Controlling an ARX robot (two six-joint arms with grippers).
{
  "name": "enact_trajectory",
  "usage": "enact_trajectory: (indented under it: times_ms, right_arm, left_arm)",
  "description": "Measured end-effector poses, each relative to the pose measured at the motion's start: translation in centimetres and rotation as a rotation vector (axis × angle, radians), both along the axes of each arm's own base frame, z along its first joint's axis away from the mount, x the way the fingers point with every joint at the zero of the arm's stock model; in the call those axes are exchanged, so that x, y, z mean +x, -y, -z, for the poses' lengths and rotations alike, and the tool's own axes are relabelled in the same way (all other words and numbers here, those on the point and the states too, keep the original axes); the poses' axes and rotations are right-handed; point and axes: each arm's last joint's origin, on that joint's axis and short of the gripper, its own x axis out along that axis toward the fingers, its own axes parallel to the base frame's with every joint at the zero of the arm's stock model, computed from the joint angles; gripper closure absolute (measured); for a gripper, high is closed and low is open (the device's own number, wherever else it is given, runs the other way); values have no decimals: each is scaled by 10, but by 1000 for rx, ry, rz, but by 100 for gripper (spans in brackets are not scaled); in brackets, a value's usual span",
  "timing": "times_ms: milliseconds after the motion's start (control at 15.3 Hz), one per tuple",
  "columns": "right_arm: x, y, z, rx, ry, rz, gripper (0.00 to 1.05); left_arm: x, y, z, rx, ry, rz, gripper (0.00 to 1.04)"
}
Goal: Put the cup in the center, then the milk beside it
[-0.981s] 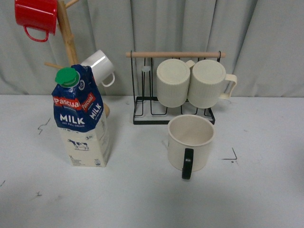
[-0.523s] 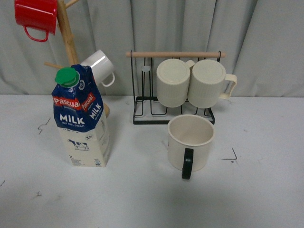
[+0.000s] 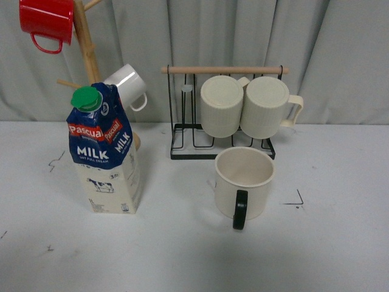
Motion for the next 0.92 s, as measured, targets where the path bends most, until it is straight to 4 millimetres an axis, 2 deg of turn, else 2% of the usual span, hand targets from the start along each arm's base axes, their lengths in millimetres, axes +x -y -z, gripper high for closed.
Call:
enact_trajectory:
  times_ms: [654,785,850,916]
  right_arm:
    - [-16,0,0,0,-2,0,103]
    - [-25,0,7,0,-53,-3,103]
    - [-27,0,1,0,12,-3,103]
    - [-27,0,4,0,-19,-3,103]
  left_arm:
    - [0,0,0,0,0,0,7]
    - [0,0,0,0,0,0,7]
    - [0,0,0,0,-1,0,7]
    - [0,0,0,0,1,0,7]
